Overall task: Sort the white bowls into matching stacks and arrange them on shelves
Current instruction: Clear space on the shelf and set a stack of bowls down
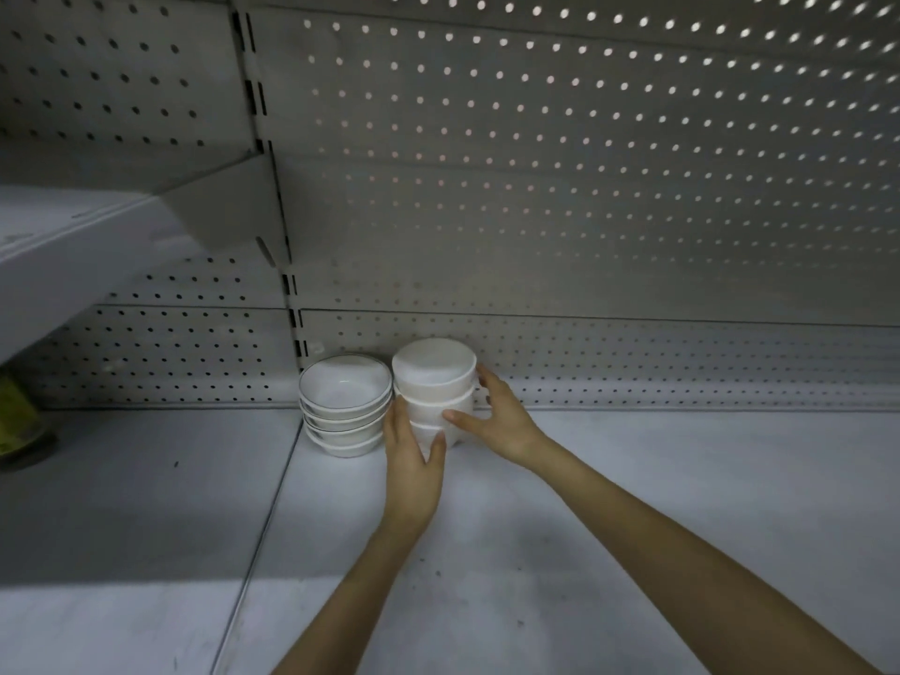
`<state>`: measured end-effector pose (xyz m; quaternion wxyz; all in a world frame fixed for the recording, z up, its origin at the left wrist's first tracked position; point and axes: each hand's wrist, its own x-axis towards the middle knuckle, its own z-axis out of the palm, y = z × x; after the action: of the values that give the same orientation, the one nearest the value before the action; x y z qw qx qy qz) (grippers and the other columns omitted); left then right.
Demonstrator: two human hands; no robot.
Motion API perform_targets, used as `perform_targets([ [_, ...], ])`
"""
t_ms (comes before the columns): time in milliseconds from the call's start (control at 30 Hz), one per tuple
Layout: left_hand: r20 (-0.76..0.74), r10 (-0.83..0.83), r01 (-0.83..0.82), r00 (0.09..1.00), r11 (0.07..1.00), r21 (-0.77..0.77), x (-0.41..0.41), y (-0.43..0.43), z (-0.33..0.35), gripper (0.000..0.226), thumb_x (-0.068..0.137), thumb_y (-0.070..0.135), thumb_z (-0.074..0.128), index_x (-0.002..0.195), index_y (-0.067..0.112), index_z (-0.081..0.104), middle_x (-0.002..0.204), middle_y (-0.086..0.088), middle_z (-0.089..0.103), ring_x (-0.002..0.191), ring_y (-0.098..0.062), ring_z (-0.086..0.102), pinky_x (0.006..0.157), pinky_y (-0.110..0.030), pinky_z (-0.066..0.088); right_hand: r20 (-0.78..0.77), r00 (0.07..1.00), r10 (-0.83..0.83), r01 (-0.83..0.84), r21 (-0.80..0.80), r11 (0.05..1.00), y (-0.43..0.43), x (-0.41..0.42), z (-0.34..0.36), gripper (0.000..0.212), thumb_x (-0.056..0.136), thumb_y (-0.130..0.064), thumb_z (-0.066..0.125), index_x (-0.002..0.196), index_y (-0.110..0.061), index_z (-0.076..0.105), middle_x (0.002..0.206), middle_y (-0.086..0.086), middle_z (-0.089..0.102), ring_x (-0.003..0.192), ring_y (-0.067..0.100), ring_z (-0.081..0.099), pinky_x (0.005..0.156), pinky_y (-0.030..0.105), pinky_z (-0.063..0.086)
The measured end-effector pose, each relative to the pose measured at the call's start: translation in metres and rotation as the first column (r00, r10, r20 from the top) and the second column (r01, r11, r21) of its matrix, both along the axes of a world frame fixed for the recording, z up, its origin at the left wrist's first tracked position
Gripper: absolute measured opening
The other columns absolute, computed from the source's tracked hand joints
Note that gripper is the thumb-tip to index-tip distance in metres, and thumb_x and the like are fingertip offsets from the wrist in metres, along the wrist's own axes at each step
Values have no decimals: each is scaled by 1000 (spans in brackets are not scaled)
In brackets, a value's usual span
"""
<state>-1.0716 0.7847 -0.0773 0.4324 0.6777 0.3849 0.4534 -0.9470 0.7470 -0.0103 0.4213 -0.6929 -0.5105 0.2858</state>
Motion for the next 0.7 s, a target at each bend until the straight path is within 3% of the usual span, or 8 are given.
perform_targets([
  [100, -117, -5, 11, 993, 998, 54, -5, -15, 9, 67, 95, 11, 52, 150, 12, 14, 155, -7, 19, 142, -22, 22, 116, -34, 20, 343, 939, 19, 15, -95, 995, -38, 17, 5, 75, 91, -46, 52, 149, -20, 13, 154, -1, 19, 139, 16, 23, 109, 28, 25],
  [167, -229, 30, 4, 973, 989, 149, -8, -28, 19, 67, 96, 14, 50, 150, 10, 12, 156, -8, 17, 142, -23, 22, 110, -26, 20, 546, 838, 11, 44, -88, 995, -72, 36, 12, 70, 93, -50, 43, 149, -22, 12, 156, -1, 15, 141, 16, 20, 111, 31, 23],
  [267, -392, 114, 16, 913, 949, 314, -7, -49, 40, 63, 95, 18, 50, 148, 5, 19, 154, -14, 24, 140, -28, 26, 109, -28, 22, 735, 678, -4, 88, -75, 993, -132, 70, 26, 71, 92, -57, 32, 150, -23, 6, 158, -1, 6, 145, 16, 7, 117, 35, 10],
  [333, -505, 185, 58, 843, 903, 426, 1, -65, 54, 59, 97, 31, 47, 145, 3, 29, 149, -18, 34, 136, -34, 33, 110, -39, 28, 792, 611, -1, 151, -115, 982, -174, 95, 33, 78, 86, -66, 20, 149, -26, -2, 158, -3, -5, 145, 16, -6, 118, 40, 0],
  [400, -584, 239, 113, 776, 858, 502, 15, -82, 67, 65, 92, 48, 32, 139, 4, 41, 142, -19, 44, 129, -38, 42, 105, -48, 36, 835, 549, -30, 213, -105, 971, -219, 120, 37, 86, 78, -74, 6, 149, -27, -1, 158, -4, -5, 145, 16, -8, 117, 43, -2],
  [467, -608, 258, 164, 751, 819, 550, 35, -103, 81, 69, 88, 53, 25, 133, 7, 49, 134, -19, 53, 121, -40, 50, 99, -51, 42, 861, 494, -121, 284, -29, 958, -264, 145, 44, 93, 73, -77, -5, 149, -27, 10, 158, -4, 9, 145, 16, 4, 118, 41, 2],
  [600, -623, 265, 263, 736, 736, 624, 86, -152, 106, 65, 89, 51, 28, 125, 7, 57, 121, -17, 62, 105, -39, 59, 90, -52, 47, 865, 412, -286, 417, 100, 904, -348, 194, 59, 87, 80, -73, 0, 143, -22, 34, 147, -2, 39, 137, 18, 33, 114, 41, 19],
  [700, -662, 228, 345, 714, 708, 616, 130, -190, 115, 66, 88, 52, 27, 125, 7, 58, 120, -15, 63, 105, -37, 60, 92, -53, 46, 865, 353, -356, 501, 146, 853, -406, 227, 67, 85, 81, -71, 4, 143, -20, 35, 146, 1, 40, 135, 20, 36, 113, 43, 22],
])
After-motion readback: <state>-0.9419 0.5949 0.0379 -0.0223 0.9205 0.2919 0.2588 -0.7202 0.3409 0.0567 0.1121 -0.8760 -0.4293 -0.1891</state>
